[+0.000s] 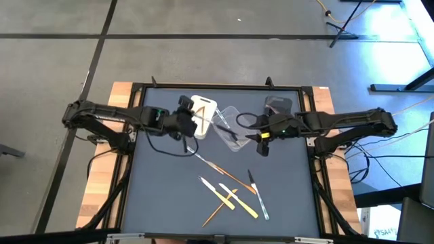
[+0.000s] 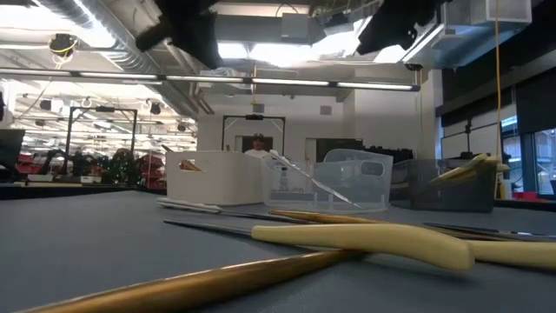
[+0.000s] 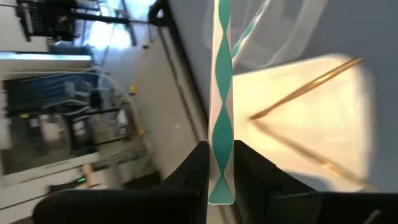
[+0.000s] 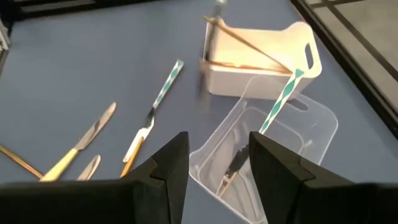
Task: Sort silverware by color (type)
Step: Put the green knife into the transparent bin
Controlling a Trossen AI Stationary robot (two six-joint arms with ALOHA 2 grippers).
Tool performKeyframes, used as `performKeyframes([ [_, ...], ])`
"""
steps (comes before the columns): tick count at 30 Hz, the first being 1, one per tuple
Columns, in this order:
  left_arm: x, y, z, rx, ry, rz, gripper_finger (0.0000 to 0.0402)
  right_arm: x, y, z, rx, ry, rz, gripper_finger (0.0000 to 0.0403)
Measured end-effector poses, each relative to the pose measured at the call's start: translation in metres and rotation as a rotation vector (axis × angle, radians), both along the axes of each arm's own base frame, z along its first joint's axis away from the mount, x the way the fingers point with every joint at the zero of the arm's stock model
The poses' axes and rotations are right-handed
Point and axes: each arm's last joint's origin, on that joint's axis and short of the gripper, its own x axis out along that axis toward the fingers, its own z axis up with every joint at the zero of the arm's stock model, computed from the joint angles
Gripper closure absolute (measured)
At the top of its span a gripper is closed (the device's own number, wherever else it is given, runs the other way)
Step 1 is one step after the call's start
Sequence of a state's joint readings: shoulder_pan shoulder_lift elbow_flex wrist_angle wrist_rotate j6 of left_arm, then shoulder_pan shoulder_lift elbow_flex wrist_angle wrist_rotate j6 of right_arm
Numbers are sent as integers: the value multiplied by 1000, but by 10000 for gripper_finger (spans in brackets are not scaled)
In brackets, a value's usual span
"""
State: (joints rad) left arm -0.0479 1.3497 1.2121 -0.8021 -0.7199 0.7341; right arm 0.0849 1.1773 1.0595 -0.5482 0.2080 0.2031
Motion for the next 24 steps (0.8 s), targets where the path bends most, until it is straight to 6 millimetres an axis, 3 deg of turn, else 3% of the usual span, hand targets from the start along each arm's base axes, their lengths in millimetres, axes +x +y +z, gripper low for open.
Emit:
performKeyframes([
  [9, 15, 35, -5, 186, 176, -77, 356, -6, -1, 6, 2, -29, 0, 249],
  [17, 49, 59, -31, 286, 278, -136, 356, -6, -1, 7, -1, -35, -1, 249],
  [24, 74, 68, -58, 284, 311, -196, 356, -6, -1, 7, -4, -36, -5, 249],
])
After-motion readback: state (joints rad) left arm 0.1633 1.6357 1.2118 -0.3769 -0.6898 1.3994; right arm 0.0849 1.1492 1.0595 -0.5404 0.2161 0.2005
